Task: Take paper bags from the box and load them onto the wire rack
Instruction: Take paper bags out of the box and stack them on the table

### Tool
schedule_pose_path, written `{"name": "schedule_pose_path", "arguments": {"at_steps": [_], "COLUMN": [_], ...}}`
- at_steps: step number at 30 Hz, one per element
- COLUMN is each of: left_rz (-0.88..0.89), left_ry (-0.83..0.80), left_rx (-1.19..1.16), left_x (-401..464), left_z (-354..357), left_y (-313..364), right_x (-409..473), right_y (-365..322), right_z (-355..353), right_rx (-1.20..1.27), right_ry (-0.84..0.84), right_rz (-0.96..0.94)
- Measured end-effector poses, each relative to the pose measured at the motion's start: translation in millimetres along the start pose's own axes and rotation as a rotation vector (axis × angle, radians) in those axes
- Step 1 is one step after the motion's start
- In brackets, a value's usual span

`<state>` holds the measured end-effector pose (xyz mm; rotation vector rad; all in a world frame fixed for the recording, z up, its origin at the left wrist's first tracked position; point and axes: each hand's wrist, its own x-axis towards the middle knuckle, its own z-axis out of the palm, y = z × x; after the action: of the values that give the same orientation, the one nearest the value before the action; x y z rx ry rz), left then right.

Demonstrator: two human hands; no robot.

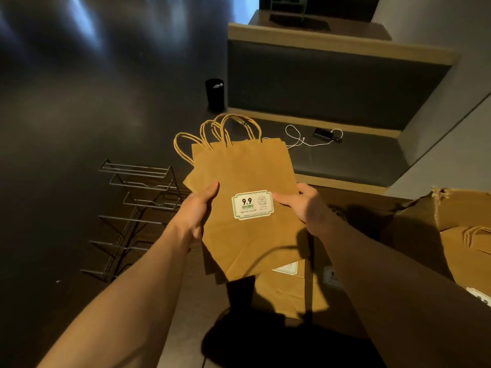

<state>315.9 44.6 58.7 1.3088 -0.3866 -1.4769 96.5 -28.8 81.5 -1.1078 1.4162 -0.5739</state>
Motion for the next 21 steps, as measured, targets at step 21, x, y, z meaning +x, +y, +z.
{"name": "schedule_pose_path", "arguments": {"at_steps": [21], "left_rz": [-0.105], "left_ry": [0.145], "left_rx": [0.091], "left_x": [19.0], "left_z": [-58.5], "left_y": [-24.1], "right_x": [15.1], "right_y": [63.4], "right_z": [43.3], "right_rx": [0.283], "right_ry": [0.044], "right_rz": [0.197]}}
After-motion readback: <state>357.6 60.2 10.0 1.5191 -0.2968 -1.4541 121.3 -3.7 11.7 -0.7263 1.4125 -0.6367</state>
